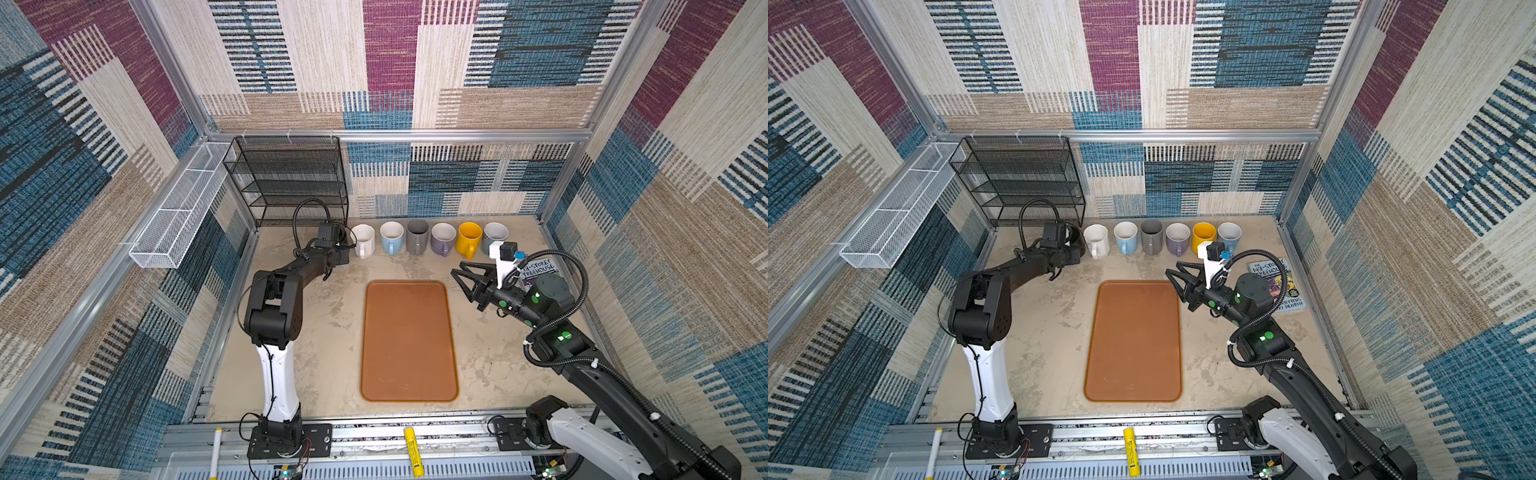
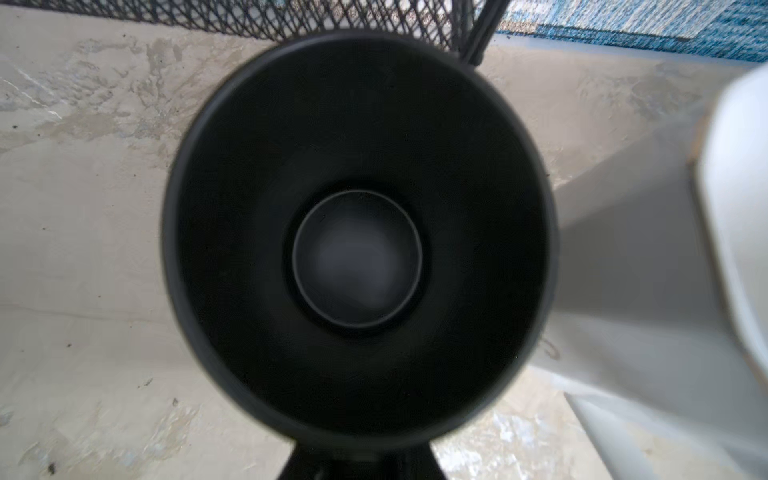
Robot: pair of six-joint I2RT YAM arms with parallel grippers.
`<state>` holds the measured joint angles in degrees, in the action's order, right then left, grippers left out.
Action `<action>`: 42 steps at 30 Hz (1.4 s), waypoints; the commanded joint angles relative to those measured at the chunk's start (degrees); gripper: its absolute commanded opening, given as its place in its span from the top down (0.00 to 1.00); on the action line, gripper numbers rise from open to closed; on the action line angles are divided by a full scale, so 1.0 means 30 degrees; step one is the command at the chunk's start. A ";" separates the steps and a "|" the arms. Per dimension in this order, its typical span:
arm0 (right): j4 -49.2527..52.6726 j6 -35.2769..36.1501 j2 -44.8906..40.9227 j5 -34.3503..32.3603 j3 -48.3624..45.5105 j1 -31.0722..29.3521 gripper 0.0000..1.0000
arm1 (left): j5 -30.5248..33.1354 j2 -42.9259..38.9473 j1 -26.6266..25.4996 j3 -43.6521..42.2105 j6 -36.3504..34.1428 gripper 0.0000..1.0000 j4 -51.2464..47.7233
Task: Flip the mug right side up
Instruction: 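Lower the black mug onto the table and open the left gripper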
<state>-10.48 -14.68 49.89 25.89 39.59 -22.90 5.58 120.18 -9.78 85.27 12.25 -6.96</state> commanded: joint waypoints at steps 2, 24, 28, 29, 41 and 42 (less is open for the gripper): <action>-0.0257 0.0199 -0.0013 -0.0116 0.0111 0.0014 0.56 | -0.0165 0.0018 0.0008 0.0094 0.0321 0.86 -0.0929; -0.0282 0.0073 -0.0459 -0.0192 -0.0239 0.0014 0.56 | -0.0550 -0.0415 -0.0007 0.0916 -0.0158 0.69 -0.2851; -0.0344 0.0052 -0.0400 -0.0145 -0.0218 0.0017 0.56 | -0.0438 -0.0570 -0.0015 0.0888 -0.0277 0.65 -0.3014; -0.0367 0.0029 -0.0406 -0.0134 -0.0247 0.0014 0.56 | -0.0421 -0.0595 0.0001 0.0884 -0.0369 0.63 -0.3061; -0.0352 -0.0057 -0.0370 -0.0076 -0.0285 0.0018 0.56 | -0.0825 -0.1521 -0.0021 0.0466 -0.0468 0.49 -0.3604; -0.0274 -0.0069 -0.0341 -0.0149 -0.0263 0.0015 0.56 | -0.0991 -0.1642 -0.0021 0.0441 -0.0422 0.48 -0.3652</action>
<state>-10.50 -14.74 48.77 25.71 38.79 -22.87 4.10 116.33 -9.87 86.80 11.77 -16.73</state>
